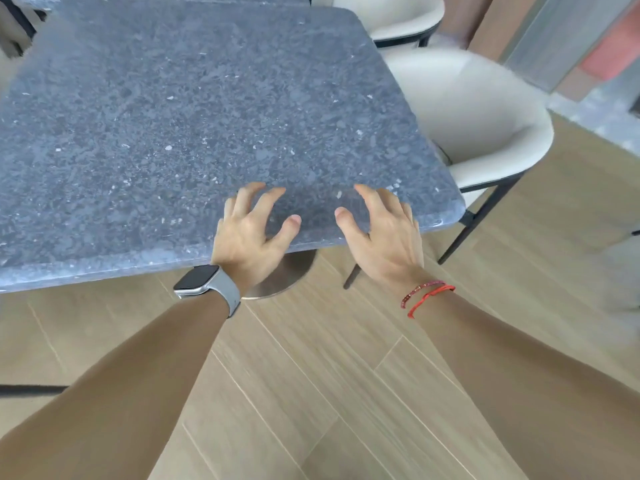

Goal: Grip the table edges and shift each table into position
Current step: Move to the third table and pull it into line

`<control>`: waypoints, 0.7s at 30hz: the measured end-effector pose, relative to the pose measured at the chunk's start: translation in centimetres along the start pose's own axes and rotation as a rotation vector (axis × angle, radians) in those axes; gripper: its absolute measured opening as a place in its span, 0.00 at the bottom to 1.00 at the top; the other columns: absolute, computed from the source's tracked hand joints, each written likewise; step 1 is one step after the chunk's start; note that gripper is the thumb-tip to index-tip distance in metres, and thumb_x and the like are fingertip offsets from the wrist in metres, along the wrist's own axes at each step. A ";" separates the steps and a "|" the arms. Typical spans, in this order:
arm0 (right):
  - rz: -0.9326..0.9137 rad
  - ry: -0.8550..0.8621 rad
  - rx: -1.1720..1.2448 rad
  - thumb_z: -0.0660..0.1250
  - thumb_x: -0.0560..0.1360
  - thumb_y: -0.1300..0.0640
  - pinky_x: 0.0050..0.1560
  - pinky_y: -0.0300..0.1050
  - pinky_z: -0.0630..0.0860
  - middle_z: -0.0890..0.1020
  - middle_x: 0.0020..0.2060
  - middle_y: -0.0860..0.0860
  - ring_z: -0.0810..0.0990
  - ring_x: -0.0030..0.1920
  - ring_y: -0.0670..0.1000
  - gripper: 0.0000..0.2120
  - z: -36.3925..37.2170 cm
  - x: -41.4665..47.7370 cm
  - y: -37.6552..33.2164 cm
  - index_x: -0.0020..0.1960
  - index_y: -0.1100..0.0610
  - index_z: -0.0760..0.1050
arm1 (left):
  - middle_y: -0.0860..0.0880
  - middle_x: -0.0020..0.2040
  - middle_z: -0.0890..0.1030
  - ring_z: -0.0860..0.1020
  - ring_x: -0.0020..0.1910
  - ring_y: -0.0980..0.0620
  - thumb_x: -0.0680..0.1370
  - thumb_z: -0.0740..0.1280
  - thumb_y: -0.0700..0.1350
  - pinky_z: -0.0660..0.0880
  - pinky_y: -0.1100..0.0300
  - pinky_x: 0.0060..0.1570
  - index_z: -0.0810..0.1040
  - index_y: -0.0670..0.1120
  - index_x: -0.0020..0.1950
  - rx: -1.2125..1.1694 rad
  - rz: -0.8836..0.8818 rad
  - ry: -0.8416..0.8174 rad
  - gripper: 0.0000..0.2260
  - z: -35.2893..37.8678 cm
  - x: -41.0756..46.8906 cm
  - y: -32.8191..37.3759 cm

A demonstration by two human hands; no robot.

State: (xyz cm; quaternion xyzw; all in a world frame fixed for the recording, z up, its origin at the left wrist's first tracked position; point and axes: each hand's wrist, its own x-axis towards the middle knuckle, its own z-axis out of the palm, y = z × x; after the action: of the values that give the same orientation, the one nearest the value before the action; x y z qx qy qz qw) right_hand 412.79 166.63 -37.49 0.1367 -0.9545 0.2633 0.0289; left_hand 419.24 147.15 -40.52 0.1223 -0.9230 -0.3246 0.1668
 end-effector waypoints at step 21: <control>-0.229 0.027 -0.338 0.46 0.74 0.28 0.76 0.68 0.51 0.63 0.78 0.64 0.57 0.79 0.66 0.37 7.8 8.3 7.4 0.77 0.42 0.66 | 0.48 0.82 0.63 0.57 0.81 0.43 0.73 0.48 0.75 0.52 0.36 0.78 0.66 0.59 0.78 0.615 -0.125 -0.038 0.38 8.0 4.8 -0.9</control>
State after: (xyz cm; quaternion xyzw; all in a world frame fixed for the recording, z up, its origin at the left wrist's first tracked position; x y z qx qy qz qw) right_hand 402.93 166.66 -46.82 0.2342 -0.9629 0.0959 0.0940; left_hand 411.87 149.32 -45.87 0.2176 -0.9715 -0.0423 0.0846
